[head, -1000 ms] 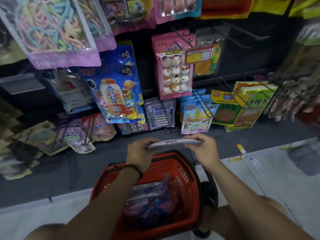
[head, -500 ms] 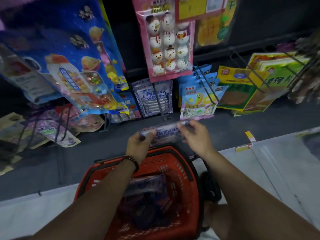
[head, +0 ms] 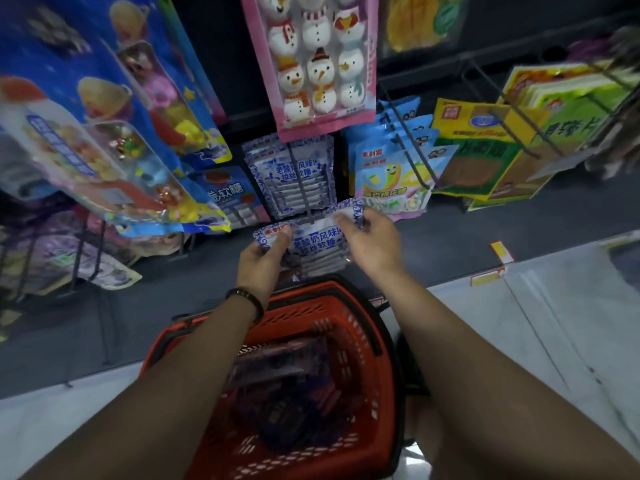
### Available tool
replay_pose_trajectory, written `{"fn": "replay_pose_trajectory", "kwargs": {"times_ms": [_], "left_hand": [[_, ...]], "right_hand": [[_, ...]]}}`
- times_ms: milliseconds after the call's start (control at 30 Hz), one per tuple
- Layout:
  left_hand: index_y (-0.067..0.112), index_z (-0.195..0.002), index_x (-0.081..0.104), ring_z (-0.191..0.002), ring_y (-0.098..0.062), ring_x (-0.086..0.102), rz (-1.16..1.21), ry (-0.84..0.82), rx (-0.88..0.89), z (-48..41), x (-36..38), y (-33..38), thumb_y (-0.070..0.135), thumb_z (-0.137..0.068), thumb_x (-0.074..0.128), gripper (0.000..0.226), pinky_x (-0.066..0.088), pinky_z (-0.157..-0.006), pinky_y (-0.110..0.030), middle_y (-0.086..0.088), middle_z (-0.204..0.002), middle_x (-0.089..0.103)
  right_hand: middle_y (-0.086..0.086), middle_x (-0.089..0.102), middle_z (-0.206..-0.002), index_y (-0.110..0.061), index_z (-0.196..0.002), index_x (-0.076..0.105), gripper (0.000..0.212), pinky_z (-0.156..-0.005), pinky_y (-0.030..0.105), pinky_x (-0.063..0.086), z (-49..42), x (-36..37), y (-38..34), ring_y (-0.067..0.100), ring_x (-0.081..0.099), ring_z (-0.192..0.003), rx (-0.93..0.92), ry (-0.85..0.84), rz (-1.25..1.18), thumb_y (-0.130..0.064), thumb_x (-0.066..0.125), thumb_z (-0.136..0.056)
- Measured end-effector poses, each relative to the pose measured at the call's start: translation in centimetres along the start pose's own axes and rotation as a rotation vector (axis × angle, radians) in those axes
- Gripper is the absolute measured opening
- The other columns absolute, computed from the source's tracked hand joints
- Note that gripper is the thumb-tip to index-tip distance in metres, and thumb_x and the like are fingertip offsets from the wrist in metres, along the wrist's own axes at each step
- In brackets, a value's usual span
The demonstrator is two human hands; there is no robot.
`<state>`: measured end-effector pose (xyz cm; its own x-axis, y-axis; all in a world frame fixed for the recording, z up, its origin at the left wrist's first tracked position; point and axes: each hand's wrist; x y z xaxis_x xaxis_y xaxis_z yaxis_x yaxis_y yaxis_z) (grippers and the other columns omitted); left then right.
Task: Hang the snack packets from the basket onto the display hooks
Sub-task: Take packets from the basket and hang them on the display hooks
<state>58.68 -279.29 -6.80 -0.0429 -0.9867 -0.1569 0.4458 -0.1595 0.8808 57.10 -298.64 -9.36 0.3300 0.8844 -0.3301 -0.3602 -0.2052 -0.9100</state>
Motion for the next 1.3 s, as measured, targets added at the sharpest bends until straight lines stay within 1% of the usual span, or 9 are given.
{"fn": "replay_pose_trajectory", "kwargs": {"times_ms": [167, 300, 400, 600, 767, 900, 1000, 1133, 1300], "left_hand": [[0.023, -0.109, 0.068, -0.115, -0.016, 0.058, 0.012, 0.022, -0.006, 0.7, 0.8, 0.3, 0.050, -0.103, 0.063, 0.029, 0.043, -0.108, -0.039, 0.006, -0.120, 0.063], [0.017, -0.136, 0.071, -0.123, -0.029, 0.068, -0.035, 0.058, -0.026, -1.1, 0.8, -0.1, 0.098, -0.059, 0.071, 0.112, 0.052, -0.112, -0.054, -0.008, -0.137, 0.072], [0.013, -0.143, 0.064, -0.097, -0.026, 0.076, 0.021, 0.073, -0.037, -2.9, 0.5, -0.7, 0.098, -0.047, 0.076, 0.129, 0.063, -0.093, -0.058, -0.006, -0.109, 0.080], [0.010, -0.162, 0.037, -0.131, -0.033, 0.065, -0.031, 0.126, -0.062, -5.1, 0.8, 0.4, 0.103, -0.048, 0.070, 0.151, 0.056, -0.109, -0.053, -0.012, -0.154, 0.057], [0.013, -0.152, 0.048, -0.130, -0.035, 0.064, -0.122, 0.192, -0.020, -3.6, 0.8, 1.7, 0.072, -0.091, 0.066, 0.087, 0.052, -0.112, -0.054, -0.013, -0.145, 0.064], [0.020, -0.130, 0.060, -0.108, -0.028, 0.067, -0.074, 0.179, -0.052, -1.8, -1.8, 0.4, 0.050, -0.097, 0.073, 0.046, 0.059, -0.102, -0.055, -0.004, -0.128, 0.065], [0.036, -0.102, 0.068, -0.101, -0.029, 0.075, -0.275, 0.029, 0.043, 1.2, -5.4, -1.8, 0.046, -0.088, 0.074, 0.019, 0.063, -0.091, -0.056, 0.001, -0.107, 0.074], [0.026, -0.104, 0.073, -0.078, 0.004, 0.068, -0.684, -0.300, 0.177, 6.6, -10.6, -4.3, 0.026, -0.099, 0.074, 0.005, 0.051, -0.077, -0.020, 0.008, -0.094, 0.076], [0.035, -0.102, 0.075, -0.088, 0.007, 0.070, -0.917, -0.336, 0.178, 9.7, -17.6, -10.2, 0.024, -0.099, 0.074, 0.012, 0.053, -0.083, -0.022, 0.023, -0.093, 0.076]], "right_hand": [[0.006, 0.079, -0.105, -0.017, -0.103, 0.072, 0.061, -0.092, 0.044, 0.059, 0.7, -0.3, -0.2, 0.030, 0.074, -0.101, -0.025, 0.061, -0.050, -0.074, 0.063, -0.083], [-0.001, 0.063, -0.094, -0.033, -0.090, 0.056, 0.054, -0.087, 0.045, 0.059, 0.0, 0.2, -0.1, 0.029, 0.065, -0.086, 0.063, 0.026, -0.082, -0.084, 0.067, -0.076], [-0.001, 0.058, -0.103, -0.031, -0.101, 0.051, 0.084, -0.086, 0.038, 0.047, -1.0, 0.8, 0.5, 0.024, 0.060, -0.093, 0.093, -0.009, -0.137, -0.102, 0.063, -0.058], [0.001, 0.053, -0.158, -0.016, -0.163, 0.038, 0.076, -0.120, 0.028, 0.034, -0.4, 1.3, -1.0, 0.018, 0.050, -0.145, 0.047, -0.059, -0.129, -0.040, 0.072, -0.099], [-0.006, 0.072, -0.131, -0.024, -0.149, 0.053, 0.060, -0.110, 0.039, 0.052, 0.0, 1.6, -1.0, 0.017, 0.068, -0.121, 0.038, -0.044, -0.094, -0.034, 0.074, -0.095], [0.000, 0.066, -0.130, -0.014, -0.155, 0.041, 0.067, -0.091, 0.023, 0.043, 1.4, 1.3, -0.8, 0.018, 0.063, -0.114, 0.070, 0.028, -0.018, -0.026, 0.074, -0.097], [0.016, 0.059, -0.137, -0.007, -0.145, 0.041, 0.064, -0.090, 0.035, 0.049, 3.2, 2.0, 0.3, 0.036, 0.062, -0.121, 0.143, 0.049, 0.078, -0.027, 0.073, -0.093], [0.018, 0.072, -0.088, -0.002, -0.092, 0.067, 0.030, -0.067, 0.039, 0.050, 6.5, 2.7, 1.1, 0.036, 0.069, -0.085, 0.131, -0.302, 0.464, -0.032, 0.067, -0.095], [0.016, 0.081, -0.094, -0.008, -0.101, 0.076, 0.037, -0.069, 0.039, 0.062, 10.6, 6.3, 3.3, 0.036, 0.078, -0.085, 0.165, -0.838, 0.746, -0.042, 0.061, -0.103]]}}
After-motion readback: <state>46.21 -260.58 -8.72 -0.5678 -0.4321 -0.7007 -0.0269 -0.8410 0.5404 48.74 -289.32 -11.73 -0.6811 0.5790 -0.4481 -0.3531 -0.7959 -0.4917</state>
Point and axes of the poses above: each hand's wrist, its own z-axis away from the middle knuckle, its own x-axis out of the palm, y = z × x
